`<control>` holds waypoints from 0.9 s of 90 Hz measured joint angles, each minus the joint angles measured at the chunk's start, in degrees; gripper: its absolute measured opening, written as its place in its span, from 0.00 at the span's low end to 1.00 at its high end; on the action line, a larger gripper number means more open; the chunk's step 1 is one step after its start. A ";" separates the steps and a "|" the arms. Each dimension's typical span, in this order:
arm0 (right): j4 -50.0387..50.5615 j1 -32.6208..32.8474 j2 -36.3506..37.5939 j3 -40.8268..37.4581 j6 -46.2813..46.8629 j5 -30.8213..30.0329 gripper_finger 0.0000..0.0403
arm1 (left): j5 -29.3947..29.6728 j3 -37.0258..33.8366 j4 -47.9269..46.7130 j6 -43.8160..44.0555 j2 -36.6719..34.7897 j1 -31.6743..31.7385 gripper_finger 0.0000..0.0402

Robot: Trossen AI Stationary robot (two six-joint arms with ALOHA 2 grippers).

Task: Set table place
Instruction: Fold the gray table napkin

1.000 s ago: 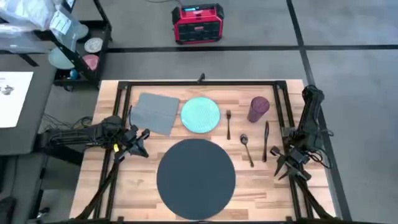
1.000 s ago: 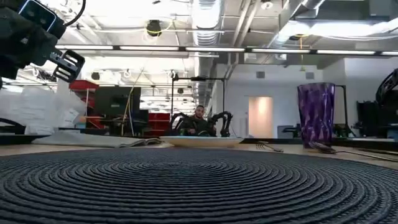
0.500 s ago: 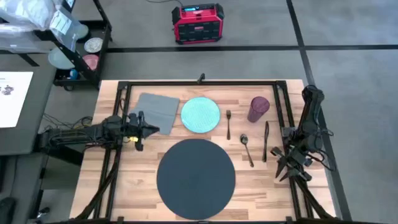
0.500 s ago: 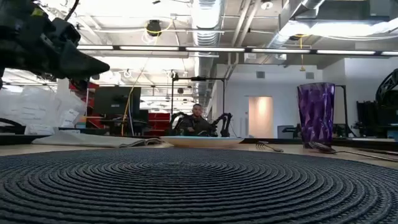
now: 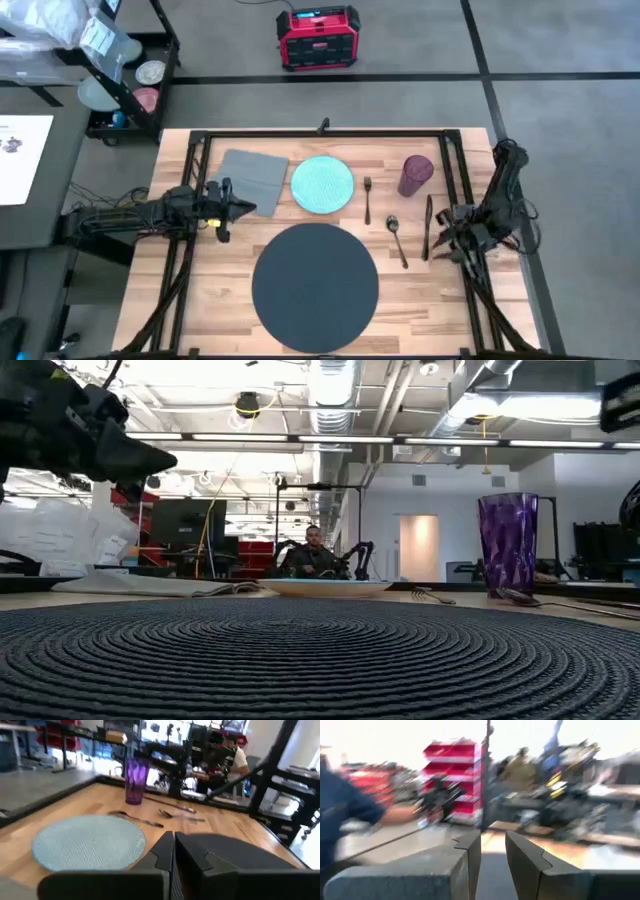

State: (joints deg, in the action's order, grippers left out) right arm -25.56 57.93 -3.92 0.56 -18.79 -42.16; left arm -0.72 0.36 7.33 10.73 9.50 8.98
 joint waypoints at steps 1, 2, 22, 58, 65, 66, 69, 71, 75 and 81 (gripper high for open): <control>-1.12 -0.27 0.00 0.00 -0.99 -0.58 0.19 | 0.38 0.00 0.29 -0.01 0.00 0.01 0.00; -2.27 -0.54 0.00 0.00 -1.92 -1.20 0.19 | 0.75 0.00 0.60 -0.02 0.00 0.02 0.00; -25.16 -4.73 0.02 0.00 -3.16 -6.40 0.19 | 4.11 1.45 2.91 -4.23 0.00 0.02 0.00; -10.77 -7.12 -2.34 13.72 -13.91 -25.30 0.19 | 6.46 7.38 -3.19 -6.83 0.52 0.02 0.00; -2.44 -5.77 -4.64 20.85 -11.11 -25.32 0.19 | 4.13 15.97 -10.05 -8.56 2.43 -0.01 0.00; -0.88 -5.52 -5.04 22.00 -10.53 -25.33 0.19 | 3.91 17.39 -11.08 -8.92 2.85 -0.01 0.00; 4.26 -4.68 -6.52 25.80 -8.38 -25.43 0.19 | 3.82 21.99 -14.75 -9.88 4.56 -0.01 0.00; 7.70 -4.07 -7.71 28.44 -6.57 -25.43 0.19 | 3.79 25.20 -17.17 -10.55 5.85 -0.01 0.00; 16.10 -2.90 -10.14 33.78 -2.12 -25.75 0.19 | 3.81 30.87 -23.04 -11.68 8.69 -0.01 0.00; 29.77 -1.26 -14.60 41.58 6.05 -26.33 0.19 | 3.90 38.57 -31.12 -12.65 14.03 -0.01 0.00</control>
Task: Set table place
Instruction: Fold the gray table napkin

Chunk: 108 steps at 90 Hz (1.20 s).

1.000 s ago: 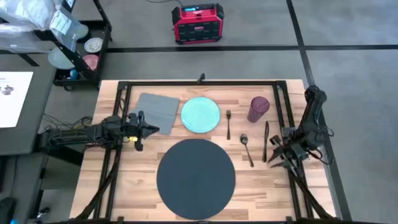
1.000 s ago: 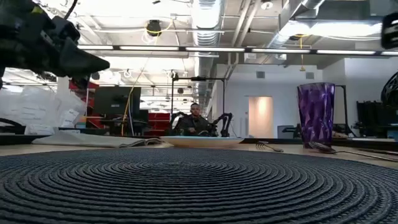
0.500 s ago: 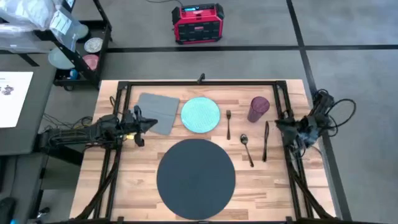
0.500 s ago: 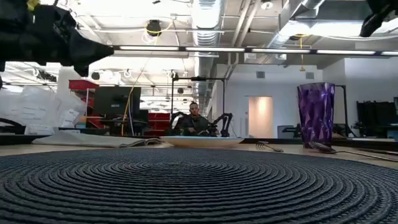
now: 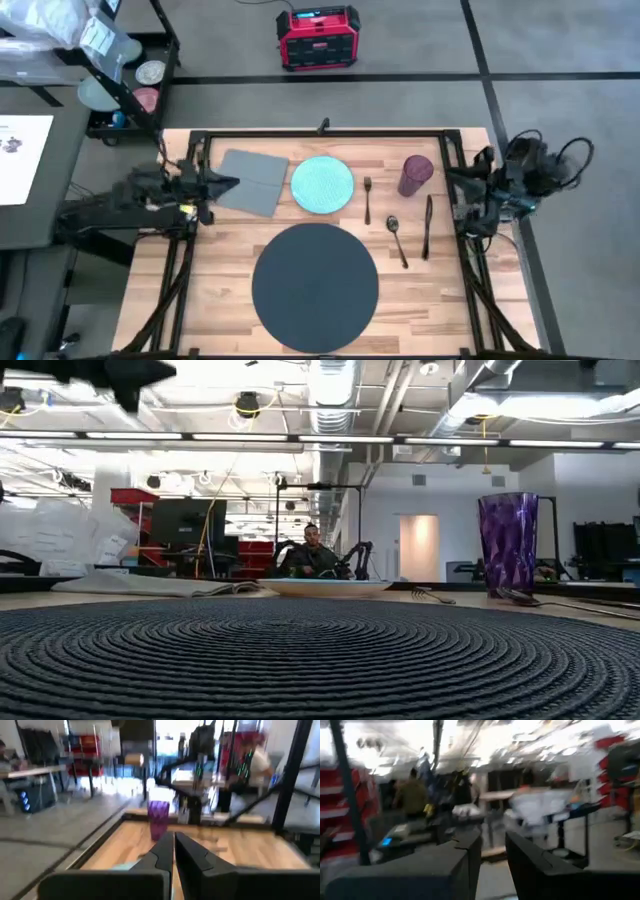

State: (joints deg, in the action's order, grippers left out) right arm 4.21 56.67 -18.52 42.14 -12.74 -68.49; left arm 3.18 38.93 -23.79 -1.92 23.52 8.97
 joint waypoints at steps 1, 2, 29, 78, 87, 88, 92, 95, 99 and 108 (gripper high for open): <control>2.24 0.26 -0.77 1.20 1.55 -0.01 0.19 | 0.03 1.10 -1.22 -0.12 0.90 0.00 0.00; 4.42 0.50 -1.48 2.33 3.08 -0.01 0.19 | 0.05 2.18 -2.58 -0.25 1.80 0.00 0.00; 41.81 2.44 -17.54 16.08 38.67 1.57 0.19 | 1.08 12.66 -15.78 -4.42 19.24 0.00 0.00; 39.67 2.44 -28.79 16.06 44.38 2.44 0.19 | 10.31 10.41 -32.52 7.53 30.62 1.97 0.00; 39.62 2.44 -29.67 16.06 44.34 2.44 0.19 | 8.88 7.92 -34.63 10.39 31.86 1.97 0.00; 39.62 2.44 -29.74 16.06 44.33 2.44 0.19 | 8.87 7.59 -34.80 10.67 31.97 1.95 0.00; 39.56 2.44 -30.01 16.03 44.33 2.44 0.19 | 8.85 6.28 -35.02 11.75 32.13 1.92 0.00; 39.50 2.44 -30.28 16.03 44.33 2.44 0.19 | 8.85 5.18 -34.72 12.42 32.11 1.92 0.00; 39.46 2.44 -30.72 16.03 44.33 2.44 0.19 | 8.73 3.68 -34.22 12.96 32.09 1.86 0.00; 39.47 2.44 -31.78 16.03 44.26 2.44 0.19 | 6.15 2.76 -33.64 12.88 32.53 1.38 0.00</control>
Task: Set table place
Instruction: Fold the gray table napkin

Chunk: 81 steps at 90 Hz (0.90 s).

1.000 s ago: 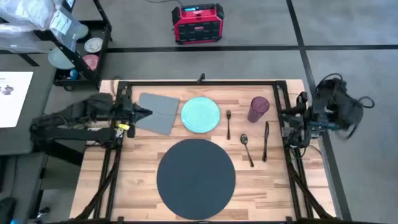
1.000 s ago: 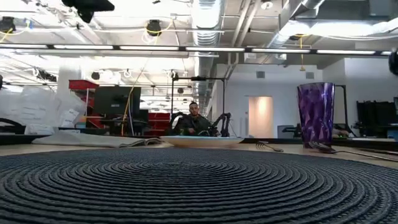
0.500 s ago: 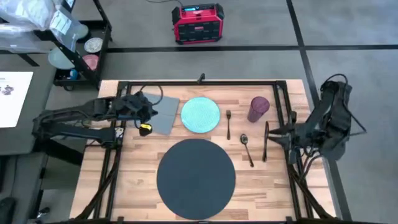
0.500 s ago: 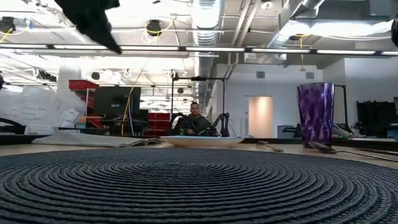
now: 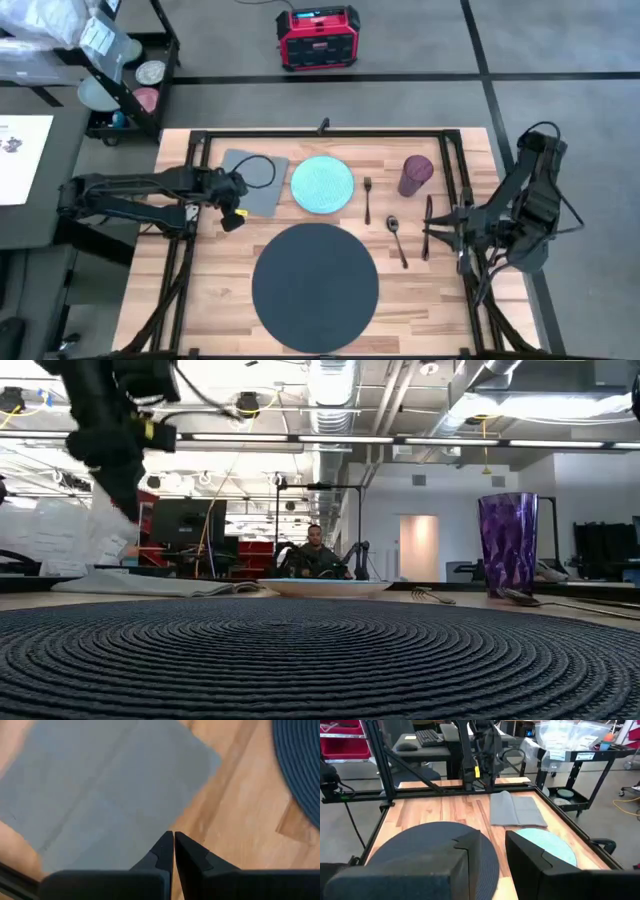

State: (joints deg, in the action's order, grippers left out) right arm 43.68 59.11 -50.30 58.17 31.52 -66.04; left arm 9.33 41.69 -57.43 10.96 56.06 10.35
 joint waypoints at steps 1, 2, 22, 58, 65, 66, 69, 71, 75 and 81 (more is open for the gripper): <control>0.00 0.00 -0.10 0.00 -0.01 0.00 0.19 | -0.27 0.12 0.21 0.01 0.03 -0.10 0.00; 0.00 0.00 -0.20 0.00 -0.01 -0.01 0.19 | -0.49 0.21 0.42 0.04 0.06 -0.20 0.00; -0.04 -0.48 -1.30 0.00 0.01 -0.42 0.19 | -2.23 -2.06 2.34 3.00 2.59 -0.85 0.17; 0.02 -0.48 -1.51 -0.02 -0.33 -0.92 0.19 | 0.36 -2.80 3.02 5.48 18.77 -1.07 0.38; 0.02 -0.32 -1.51 -0.02 -0.45 -0.92 0.19 | 0.46 -2.80 3.03 5.42 22.57 -1.07 0.38; 0.02 -0.29 -1.51 -0.02 -0.47 -0.92 0.19 | 0.51 -2.80 3.04 5.42 23.03 -1.07 0.38; 0.01 -0.22 -1.51 -0.02 -0.53 -0.92 0.19 | 0.94 -2.80 2.99 5.42 24.38 -1.07 0.37; 0.00 -0.22 -1.51 -0.03 -0.62 -0.91 0.19 | 1.22 -2.80 2.95 5.42 25.20 -1.07 0.37; -0.05 -0.25 -1.47 -0.27 -0.93 -0.97 0.19 | 1.35 -2.76 2.98 5.42 26.41 -1.11 0.37; 0.11 -0.26 -1.44 -0.50 -1.37 -1.18 0.19 | 1.49 -2.60 2.93 5.49 27.25 -1.14 0.37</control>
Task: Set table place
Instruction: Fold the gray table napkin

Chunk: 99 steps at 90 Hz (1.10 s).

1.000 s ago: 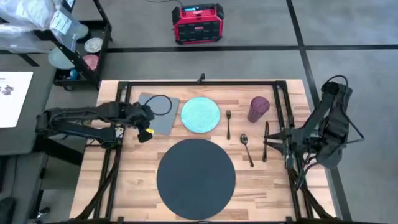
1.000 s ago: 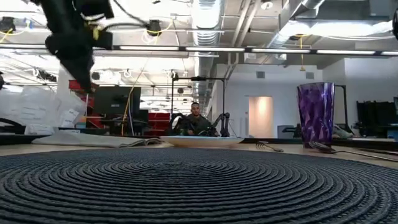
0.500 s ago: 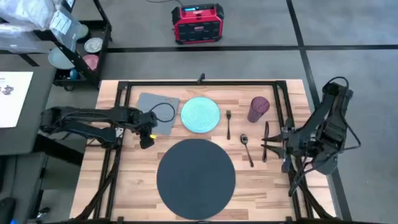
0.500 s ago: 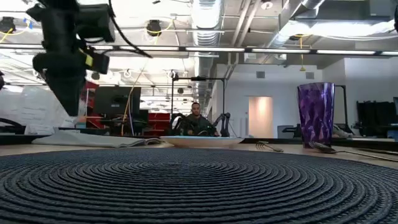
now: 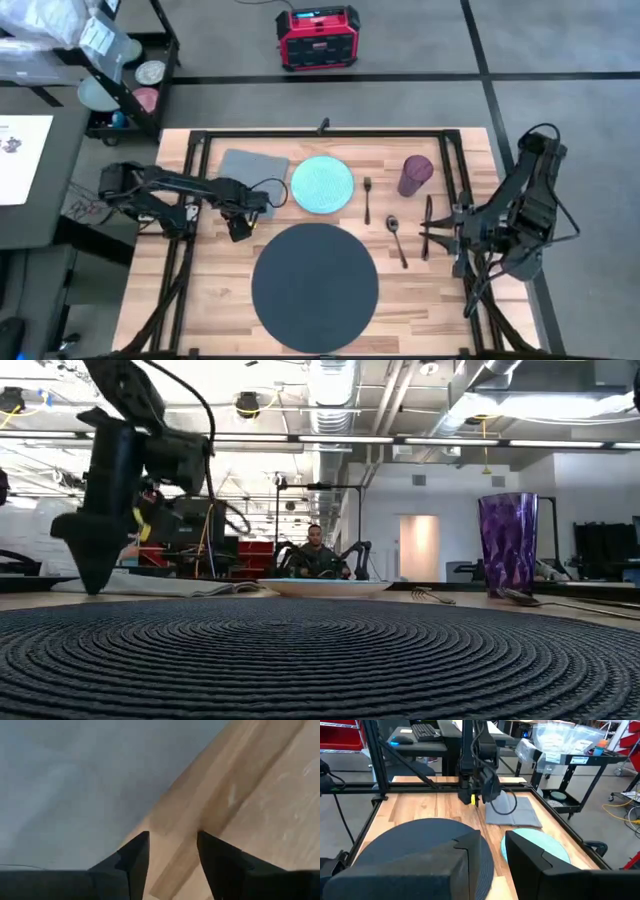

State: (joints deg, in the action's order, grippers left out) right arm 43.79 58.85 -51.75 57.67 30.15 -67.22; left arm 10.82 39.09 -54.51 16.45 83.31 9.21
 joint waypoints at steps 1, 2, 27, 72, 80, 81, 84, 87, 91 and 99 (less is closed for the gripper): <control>0.00 0.00 0.00 0.00 -0.01 0.00 0.19 | 0.02 0.04 -0.01 0.01 0.07 0.00 0.37; -0.03 0.00 0.00 -0.01 -0.02 -0.01 0.19 | 0.04 0.07 -0.01 0.01 0.10 -0.01 0.37; -0.06 0.00 0.02 -0.04 -0.19 -0.17 0.19 | 5.04 0.53 0.70 1.33 -1.22 0.06 0.37; -6.13 -0.10 -0.23 -0.04 -4.99 -1.92 0.19 | 2.38 0.53 1.50 -0.09 -1.20 -2.64 0.37; -7.11 -0.07 -0.35 -0.04 -6.47 -1.90 0.19 | 3.27 0.57 1.46 0.33 -1.20 -2.60 0.37; -7.02 -0.07 -0.35 -0.04 -6.50 -1.92 0.19 | 3.37 0.61 1.42 0.39 -1.20 -2.60 0.37; -6.76 -0.07 -0.35 -0.04 -6.54 -1.90 0.19 | 3.42 0.85 1.41 0.39 -1.20 -2.60 0.37; -6.29 -0.07 -0.36 -0.04 -6.62 -1.90 0.19 | 3.57 1.31 1.69 0.39 -1.20 -2.62 0.37; -5.78 -0.07 -0.39 -0.04 -6.64 -1.90 0.19 | 4.30 2.10 2.96 0.12 -1.20 -3.07 0.37; -5.40 -0.07 -0.44 -0.04 -6.62 -1.86 0.19 | 5.08 3.79 6.96 -2.03 -1.20 -4.26 0.37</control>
State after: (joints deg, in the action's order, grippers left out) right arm 38.39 58.78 -52.18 57.63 23.53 -69.08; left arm 15.90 42.88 -47.55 14.43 82.11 4.96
